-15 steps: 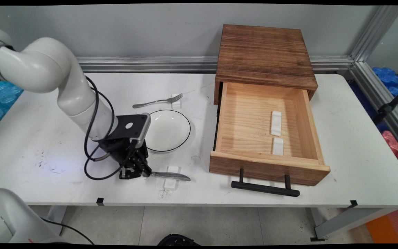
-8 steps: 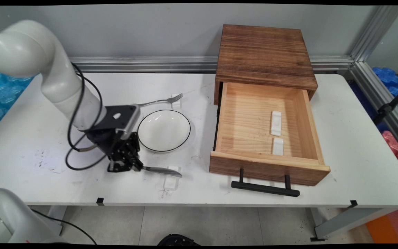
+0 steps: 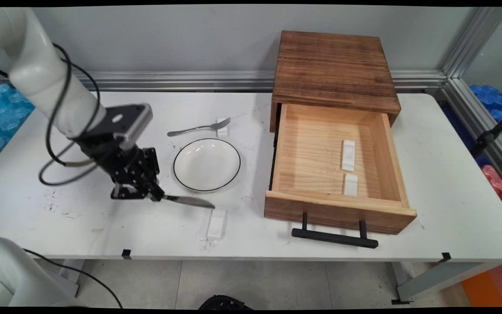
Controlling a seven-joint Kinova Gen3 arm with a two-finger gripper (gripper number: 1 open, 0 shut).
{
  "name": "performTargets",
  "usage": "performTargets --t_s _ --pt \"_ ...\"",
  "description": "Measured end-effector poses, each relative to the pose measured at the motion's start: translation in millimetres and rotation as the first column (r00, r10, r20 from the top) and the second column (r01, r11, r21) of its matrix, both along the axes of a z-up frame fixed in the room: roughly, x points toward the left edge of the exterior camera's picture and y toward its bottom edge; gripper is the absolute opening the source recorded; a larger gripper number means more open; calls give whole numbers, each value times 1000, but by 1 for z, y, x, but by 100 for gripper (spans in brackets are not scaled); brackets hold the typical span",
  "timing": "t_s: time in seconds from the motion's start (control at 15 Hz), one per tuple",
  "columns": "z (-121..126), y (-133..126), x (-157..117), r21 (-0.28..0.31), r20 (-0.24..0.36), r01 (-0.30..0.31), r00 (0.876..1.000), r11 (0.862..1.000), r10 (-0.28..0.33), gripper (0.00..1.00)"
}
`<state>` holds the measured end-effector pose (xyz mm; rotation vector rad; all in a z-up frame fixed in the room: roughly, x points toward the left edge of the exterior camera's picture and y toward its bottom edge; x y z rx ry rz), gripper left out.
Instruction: Place the picked object into the drawer
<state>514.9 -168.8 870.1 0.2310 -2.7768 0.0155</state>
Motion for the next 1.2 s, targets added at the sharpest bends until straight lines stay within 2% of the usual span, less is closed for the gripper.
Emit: performTargets --t_s 0.2,0.53,0.87,1.2 --pt "32 -3 4 -4 -29 -11 1000 1000 11 0" --pt "90 -19 -6 -12 -90 -89 992 996 87 0" --pt "140 -43 -50 -36 -142 -168 977 985 161 0" --pt "163 -61 -98 -64 -160 -208 967 976 196 0"
